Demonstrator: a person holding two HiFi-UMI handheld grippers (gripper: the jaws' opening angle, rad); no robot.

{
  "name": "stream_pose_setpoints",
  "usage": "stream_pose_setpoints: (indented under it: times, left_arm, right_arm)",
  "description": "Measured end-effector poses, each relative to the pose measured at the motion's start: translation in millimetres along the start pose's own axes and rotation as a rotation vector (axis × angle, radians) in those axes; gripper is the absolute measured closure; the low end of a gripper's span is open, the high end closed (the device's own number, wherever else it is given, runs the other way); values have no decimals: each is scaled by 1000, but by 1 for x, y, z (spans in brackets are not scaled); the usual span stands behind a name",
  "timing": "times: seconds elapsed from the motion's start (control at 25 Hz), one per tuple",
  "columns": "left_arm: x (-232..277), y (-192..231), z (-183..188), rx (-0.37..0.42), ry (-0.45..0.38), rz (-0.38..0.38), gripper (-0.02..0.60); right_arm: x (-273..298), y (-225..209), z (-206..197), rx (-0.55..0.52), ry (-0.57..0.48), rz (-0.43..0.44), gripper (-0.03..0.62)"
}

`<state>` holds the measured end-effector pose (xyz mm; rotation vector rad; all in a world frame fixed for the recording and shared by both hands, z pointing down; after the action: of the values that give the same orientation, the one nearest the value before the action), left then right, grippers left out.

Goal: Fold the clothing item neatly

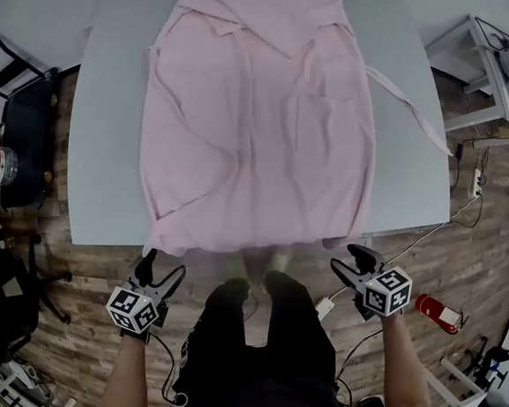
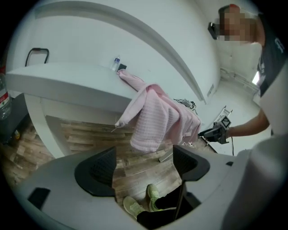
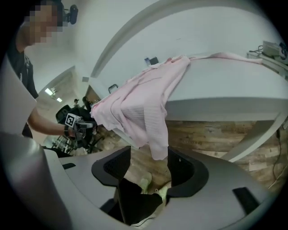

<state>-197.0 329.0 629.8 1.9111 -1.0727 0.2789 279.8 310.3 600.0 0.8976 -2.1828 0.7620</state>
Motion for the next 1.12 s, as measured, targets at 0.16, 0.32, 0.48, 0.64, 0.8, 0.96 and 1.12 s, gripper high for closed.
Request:
stream_pose_setpoints:
  times: [0.16, 0.32, 0.48, 0.64, 0.8, 0.96, 1.12]
  left_arm:
    - [19, 2, 6, 37, 43, -70, 213]
    - [20, 2, 7, 41, 56, -50, 215]
    - [29, -4, 9, 49, 50, -30, 215]
    - [35, -7, 9, 44, 43, 0, 216]
    - [37, -12, 11, 73, 31, 54, 216]
    - [44, -20, 13, 77, 1, 120, 216]
    - [42, -35, -8, -36, 36, 158, 216]
  right_arm:
    - [13, 3, 8, -1, -31, 23, 361]
    - [-29, 2, 50, -57, -148, 34, 362]
    - [-87, -77, 106, -153, -254, -172, 362]
    - [-110, -196, 137, -228, -191, -496, 362]
    - [-107, -268, 144, -345, 5, -608, 362]
    - [-97, -297, 154, -409, 95, -587, 362]
    - [-74, -303, 161, -387, 118, -517, 362]
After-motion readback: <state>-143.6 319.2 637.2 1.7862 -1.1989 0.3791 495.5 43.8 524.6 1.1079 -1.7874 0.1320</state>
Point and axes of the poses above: the fingertips, and each gripper's own axes: x forward along the fingers, y to its left, z out of its top, the point moved 6 cm from there along -x, backward along the fingers, and after that the axes turned 12 degrees about -x, right-handed, at the moved point
